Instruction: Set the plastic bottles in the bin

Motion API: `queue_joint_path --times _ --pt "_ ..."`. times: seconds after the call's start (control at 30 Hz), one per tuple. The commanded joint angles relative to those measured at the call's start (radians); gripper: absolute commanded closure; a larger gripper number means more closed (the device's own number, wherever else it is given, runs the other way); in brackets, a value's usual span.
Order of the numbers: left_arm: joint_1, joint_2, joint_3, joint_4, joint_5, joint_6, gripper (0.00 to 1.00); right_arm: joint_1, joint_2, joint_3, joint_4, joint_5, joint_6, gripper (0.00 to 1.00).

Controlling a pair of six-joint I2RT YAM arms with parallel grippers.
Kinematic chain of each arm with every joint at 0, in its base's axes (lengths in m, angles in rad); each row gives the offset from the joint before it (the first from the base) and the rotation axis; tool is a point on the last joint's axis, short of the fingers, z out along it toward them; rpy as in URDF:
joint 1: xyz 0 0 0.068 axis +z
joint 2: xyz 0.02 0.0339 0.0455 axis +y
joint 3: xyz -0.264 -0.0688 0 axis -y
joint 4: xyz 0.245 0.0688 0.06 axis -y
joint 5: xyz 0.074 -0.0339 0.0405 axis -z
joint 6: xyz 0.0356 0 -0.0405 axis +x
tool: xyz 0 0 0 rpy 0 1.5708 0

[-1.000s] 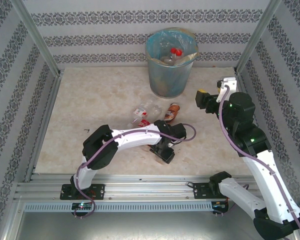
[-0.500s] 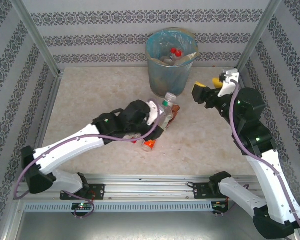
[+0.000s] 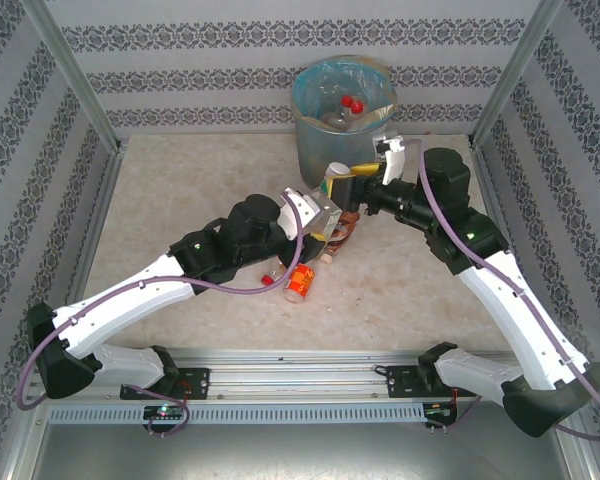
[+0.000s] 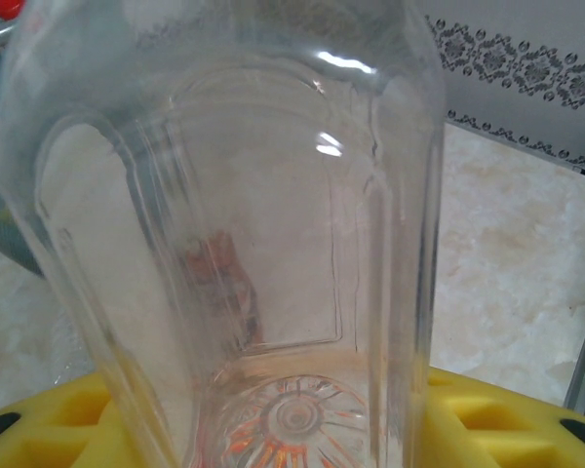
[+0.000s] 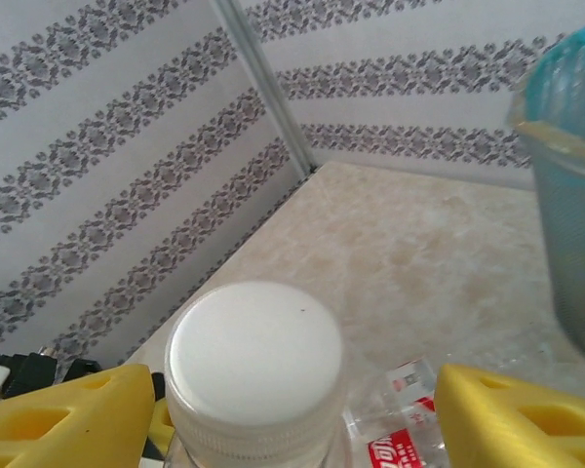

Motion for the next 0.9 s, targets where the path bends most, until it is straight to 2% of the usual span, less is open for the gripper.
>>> queue_joint_path --times 0.0,0.07,0.2,0.33,0.4,0.47,0.5,0.63,0.77,0.87 --pt "0.008 -0.036 -0.019 0.066 0.034 0.039 0.50 0.011 0.009 0.040 0.034 -0.044 0.027 0.29" --pt "0.008 -0.036 -0.014 0.054 0.035 0.048 0.50 0.011 0.023 0.048 0.026 -0.051 0.027 0.38" --pt "0.007 -0.035 -0.015 0.052 0.036 0.071 0.50 0.011 0.049 0.079 0.004 -0.072 0.013 0.49" --pt "0.008 -0.026 -0.004 0.050 0.023 0.082 0.49 0.008 0.062 0.109 0.001 -0.069 0.007 0.67" --pt "0.007 -0.025 -0.002 0.054 -0.001 0.078 0.42 0.003 0.064 0.126 -0.003 -0.052 0.004 0.77" --pt "0.007 -0.034 -0.010 0.076 -0.054 0.061 0.30 -0.001 0.075 0.166 -0.017 0.002 -0.016 0.95" --pt "0.008 -0.043 -0.019 0.090 -0.079 0.057 0.25 -0.001 0.085 0.192 -0.030 0.042 -0.029 0.99" --pt "0.007 -0.105 -0.081 0.174 -0.229 0.056 0.02 -0.004 0.178 0.359 -0.022 0.244 -0.119 1.00" --pt "0.012 -0.167 -0.139 0.228 -0.380 0.070 0.00 -0.014 0.369 0.587 0.030 0.381 -0.244 1.00" --pt "0.024 -0.200 -0.153 0.223 -0.448 0.069 0.00 -0.024 0.561 0.807 0.027 0.450 -0.337 1.00"
